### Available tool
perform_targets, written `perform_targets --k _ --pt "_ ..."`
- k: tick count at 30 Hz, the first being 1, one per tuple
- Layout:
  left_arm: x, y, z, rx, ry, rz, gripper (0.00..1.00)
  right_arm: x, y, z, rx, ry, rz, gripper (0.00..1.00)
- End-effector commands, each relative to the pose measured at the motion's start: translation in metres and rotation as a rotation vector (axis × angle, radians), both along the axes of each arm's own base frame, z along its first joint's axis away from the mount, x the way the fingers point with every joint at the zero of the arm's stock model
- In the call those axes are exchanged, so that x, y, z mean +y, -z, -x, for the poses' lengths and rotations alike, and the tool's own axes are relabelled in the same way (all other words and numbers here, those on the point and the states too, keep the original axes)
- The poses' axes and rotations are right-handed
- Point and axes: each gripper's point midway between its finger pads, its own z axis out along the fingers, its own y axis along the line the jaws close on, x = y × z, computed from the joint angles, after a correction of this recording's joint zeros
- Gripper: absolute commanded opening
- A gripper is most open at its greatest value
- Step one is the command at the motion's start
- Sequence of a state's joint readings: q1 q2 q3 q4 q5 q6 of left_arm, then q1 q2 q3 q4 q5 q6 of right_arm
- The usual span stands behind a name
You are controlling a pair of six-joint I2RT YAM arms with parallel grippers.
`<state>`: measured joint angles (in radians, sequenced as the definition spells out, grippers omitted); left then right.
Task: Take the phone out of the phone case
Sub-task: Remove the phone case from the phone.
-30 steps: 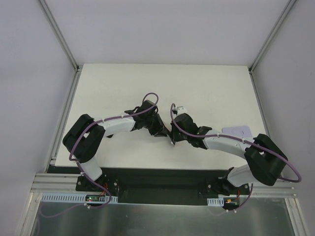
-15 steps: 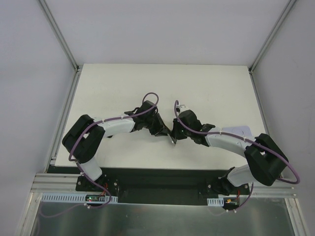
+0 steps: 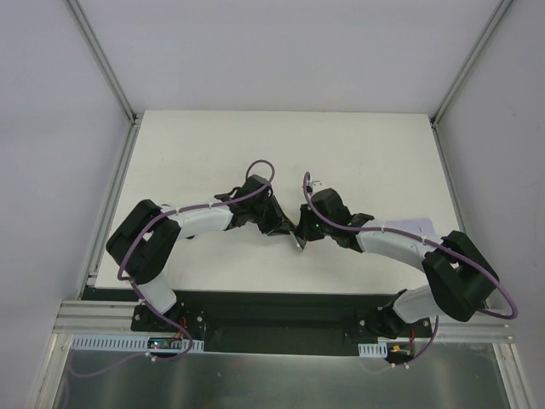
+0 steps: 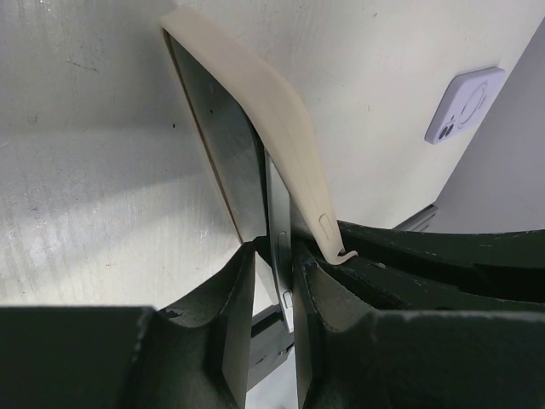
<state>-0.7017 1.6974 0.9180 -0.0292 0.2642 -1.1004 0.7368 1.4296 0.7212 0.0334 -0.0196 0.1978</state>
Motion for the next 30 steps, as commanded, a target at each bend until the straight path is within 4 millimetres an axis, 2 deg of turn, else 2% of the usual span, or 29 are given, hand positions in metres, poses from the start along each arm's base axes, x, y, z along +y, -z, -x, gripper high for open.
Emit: perform_targets --k 1,4,7,10,14,18,21,24,26,30 --pt "0.182 0.089 0.126 0.427 0.128 -0.761 0.0 -0.079 -0.044 -0.053 -0.225 0.357 0.134 0.01" --pt "0.173 0.086 0.116 0.389 0.159 -0.728 0.0 -0.079 -0.054 -0.044 -0.258 0.361 0.147 0.01" --pt "0.154 0.079 0.102 0.322 0.199 -0.644 0.0 -0.077 -0.06 -0.036 -0.28 0.378 0.159 0.02" --pt "0.14 0.07 0.089 0.27 0.25 -0.59 0.0 -0.073 -0.059 -0.03 -0.284 0.395 0.167 0.01" --pt "0.131 0.067 0.085 0.269 0.286 -0.553 0.0 -0.07 -0.053 -0.028 -0.258 0.44 0.158 0.01" --pt "0.131 0.069 0.088 0.287 0.295 -0.545 0.05 -0.065 -0.049 -0.028 -0.25 0.446 0.162 0.01" --pt "0.137 0.073 0.095 0.329 0.289 -0.571 0.11 -0.061 -0.048 -0.027 -0.25 0.45 0.16 0.01" --pt "0.143 0.076 0.101 0.357 0.262 -0.591 0.22 -0.058 -0.047 -0.026 -0.254 0.456 0.16 0.01" --pt "0.143 0.075 0.102 0.359 0.247 -0.589 0.33 -0.055 -0.046 -0.025 -0.255 0.453 0.155 0.01" --pt "0.138 0.069 0.095 0.331 0.232 -0.576 0.45 -0.045 -0.042 -0.023 -0.249 0.436 0.16 0.01"
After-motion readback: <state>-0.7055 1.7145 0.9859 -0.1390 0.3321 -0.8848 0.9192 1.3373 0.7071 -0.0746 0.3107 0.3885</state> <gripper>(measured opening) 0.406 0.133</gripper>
